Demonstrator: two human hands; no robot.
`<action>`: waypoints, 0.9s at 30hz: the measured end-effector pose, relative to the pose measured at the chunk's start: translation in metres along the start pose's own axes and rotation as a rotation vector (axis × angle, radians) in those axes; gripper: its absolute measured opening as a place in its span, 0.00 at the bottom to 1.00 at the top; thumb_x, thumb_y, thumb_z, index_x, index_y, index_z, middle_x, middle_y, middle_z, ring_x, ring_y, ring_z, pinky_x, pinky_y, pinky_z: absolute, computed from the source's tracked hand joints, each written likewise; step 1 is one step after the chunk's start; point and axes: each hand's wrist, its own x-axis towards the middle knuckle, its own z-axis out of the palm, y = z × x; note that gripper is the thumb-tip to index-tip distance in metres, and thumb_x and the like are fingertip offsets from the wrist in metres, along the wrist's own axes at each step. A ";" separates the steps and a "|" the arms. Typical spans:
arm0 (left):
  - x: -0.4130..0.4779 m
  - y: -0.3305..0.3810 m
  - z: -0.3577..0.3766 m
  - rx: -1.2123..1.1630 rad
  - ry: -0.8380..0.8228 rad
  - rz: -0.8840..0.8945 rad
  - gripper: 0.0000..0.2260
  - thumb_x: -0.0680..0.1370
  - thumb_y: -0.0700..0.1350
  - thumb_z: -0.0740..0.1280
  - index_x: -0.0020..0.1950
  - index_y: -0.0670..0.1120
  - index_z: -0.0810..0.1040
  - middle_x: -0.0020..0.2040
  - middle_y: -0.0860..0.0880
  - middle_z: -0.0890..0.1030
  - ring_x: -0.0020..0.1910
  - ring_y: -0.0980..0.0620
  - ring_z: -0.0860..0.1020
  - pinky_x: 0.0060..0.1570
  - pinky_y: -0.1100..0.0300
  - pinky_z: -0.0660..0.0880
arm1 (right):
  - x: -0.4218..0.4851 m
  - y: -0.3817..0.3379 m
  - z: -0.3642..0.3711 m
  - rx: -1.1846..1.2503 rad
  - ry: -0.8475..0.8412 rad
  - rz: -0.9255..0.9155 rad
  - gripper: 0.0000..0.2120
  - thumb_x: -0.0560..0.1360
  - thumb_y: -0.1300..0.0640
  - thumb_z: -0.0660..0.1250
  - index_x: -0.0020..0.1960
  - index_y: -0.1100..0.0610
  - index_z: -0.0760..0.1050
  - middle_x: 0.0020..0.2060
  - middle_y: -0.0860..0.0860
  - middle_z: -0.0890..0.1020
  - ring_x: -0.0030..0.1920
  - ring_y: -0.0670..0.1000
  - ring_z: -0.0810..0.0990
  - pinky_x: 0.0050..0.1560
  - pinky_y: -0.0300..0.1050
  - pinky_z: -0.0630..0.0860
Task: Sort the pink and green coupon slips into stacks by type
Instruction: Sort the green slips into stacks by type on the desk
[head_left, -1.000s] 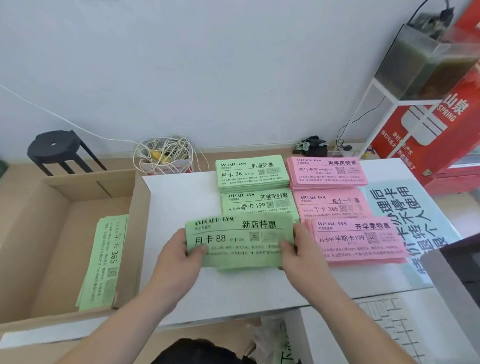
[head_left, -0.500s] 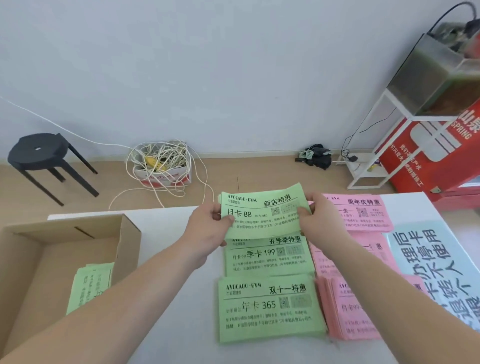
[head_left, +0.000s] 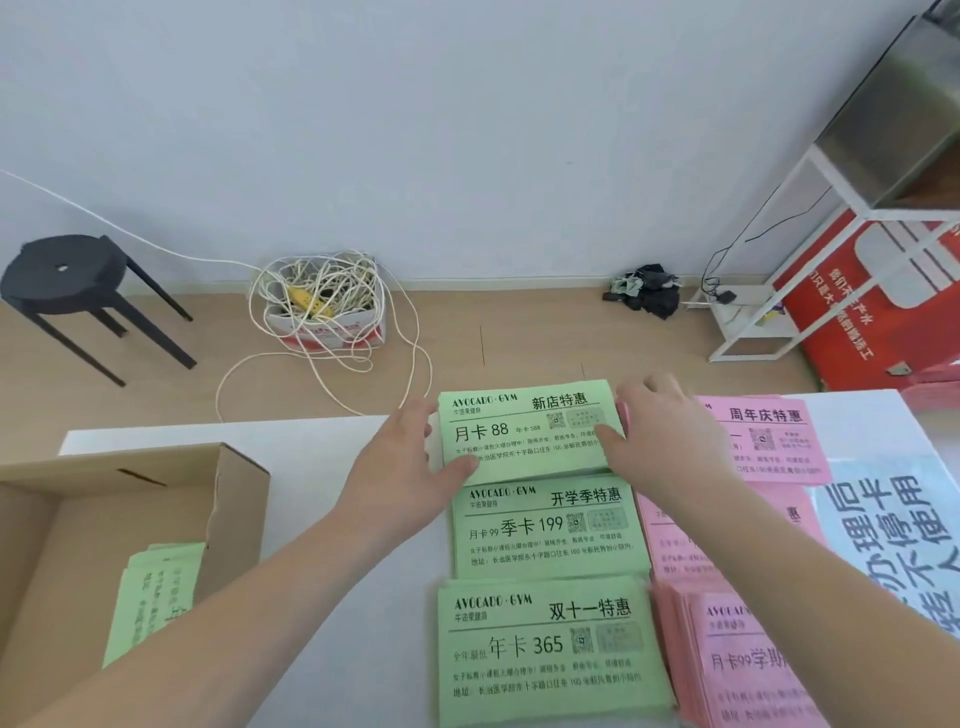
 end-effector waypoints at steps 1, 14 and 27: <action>-0.002 0.000 0.002 0.053 -0.032 0.018 0.37 0.74 0.61 0.73 0.78 0.55 0.61 0.66 0.56 0.72 0.62 0.54 0.76 0.62 0.54 0.73 | 0.000 -0.006 -0.005 -0.016 -0.023 -0.081 0.25 0.77 0.42 0.69 0.70 0.49 0.70 0.65 0.49 0.71 0.64 0.54 0.71 0.51 0.49 0.75; 0.012 0.010 0.024 0.341 -0.070 0.091 0.39 0.74 0.60 0.72 0.80 0.56 0.57 0.65 0.52 0.74 0.63 0.49 0.75 0.59 0.51 0.76 | 0.046 -0.040 0.005 -0.147 -0.365 -0.454 0.61 0.62 0.36 0.81 0.83 0.41 0.46 0.82 0.45 0.54 0.81 0.51 0.55 0.80 0.56 0.50; -0.006 -0.001 0.022 0.260 -0.027 0.124 0.36 0.77 0.54 0.71 0.79 0.52 0.57 0.71 0.52 0.73 0.67 0.48 0.73 0.62 0.50 0.74 | 0.027 -0.038 0.012 -0.116 -0.228 -0.454 0.63 0.62 0.35 0.80 0.83 0.42 0.42 0.83 0.48 0.46 0.83 0.51 0.43 0.82 0.59 0.45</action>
